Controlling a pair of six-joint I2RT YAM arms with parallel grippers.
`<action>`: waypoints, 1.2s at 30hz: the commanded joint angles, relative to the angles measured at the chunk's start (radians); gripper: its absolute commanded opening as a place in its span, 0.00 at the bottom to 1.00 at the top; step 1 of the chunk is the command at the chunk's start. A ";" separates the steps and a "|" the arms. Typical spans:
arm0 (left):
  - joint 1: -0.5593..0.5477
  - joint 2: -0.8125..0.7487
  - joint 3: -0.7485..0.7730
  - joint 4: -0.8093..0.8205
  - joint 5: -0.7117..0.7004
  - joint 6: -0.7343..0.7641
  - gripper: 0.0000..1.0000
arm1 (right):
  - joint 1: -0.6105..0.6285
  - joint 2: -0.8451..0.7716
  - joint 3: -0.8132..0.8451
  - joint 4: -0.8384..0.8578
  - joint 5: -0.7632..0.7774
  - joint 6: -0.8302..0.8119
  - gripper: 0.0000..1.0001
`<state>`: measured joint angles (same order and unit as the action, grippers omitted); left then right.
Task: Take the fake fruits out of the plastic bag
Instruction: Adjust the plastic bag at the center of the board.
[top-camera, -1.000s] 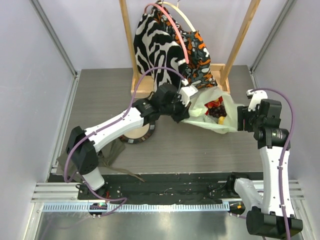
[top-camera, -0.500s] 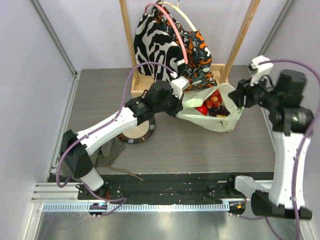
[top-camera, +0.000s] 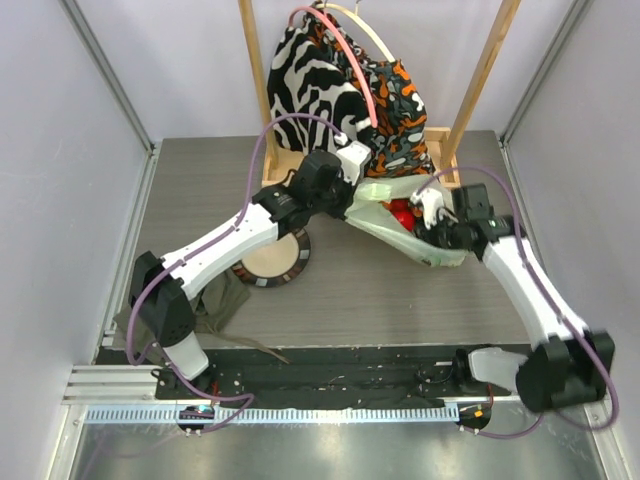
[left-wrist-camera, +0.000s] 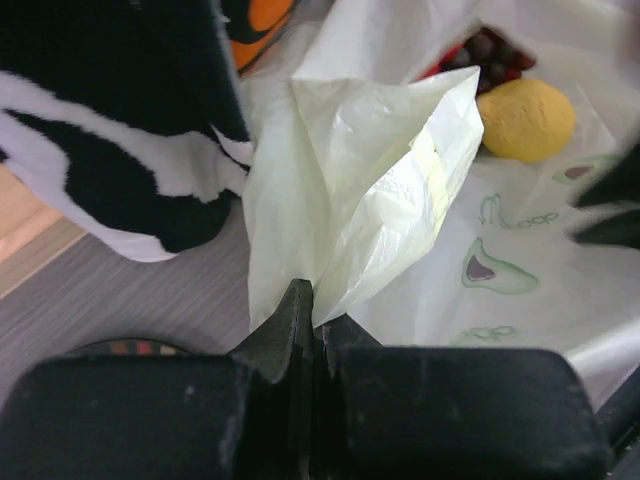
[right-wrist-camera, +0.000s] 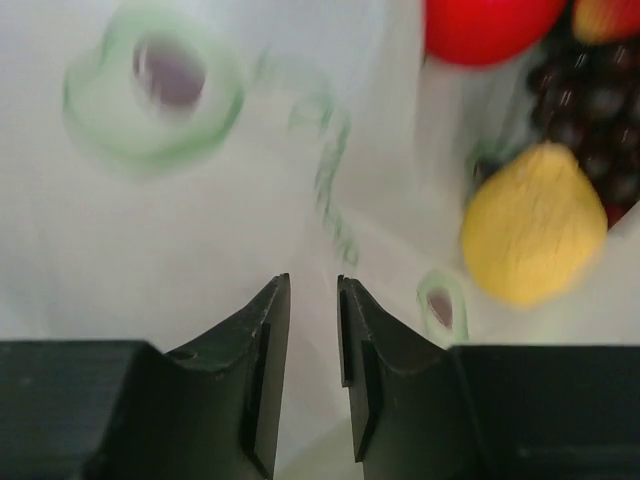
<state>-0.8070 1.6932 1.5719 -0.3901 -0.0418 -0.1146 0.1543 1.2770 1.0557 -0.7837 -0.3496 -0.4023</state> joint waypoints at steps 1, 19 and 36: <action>0.019 -0.029 -0.007 -0.023 0.025 0.049 0.00 | 0.004 -0.257 -0.091 -0.168 -0.026 -0.165 0.33; 0.022 -0.243 -0.285 0.047 -0.098 0.053 0.64 | 0.221 -0.323 -0.141 -0.036 0.193 -0.066 0.50; -0.052 -0.284 -0.315 0.454 0.246 0.171 0.00 | 0.196 -0.087 0.064 0.006 0.228 0.157 0.57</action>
<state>-0.8238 1.2865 1.3319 -0.1001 0.1543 0.0216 0.3759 1.1912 1.0435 -0.7765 -0.1360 -0.3279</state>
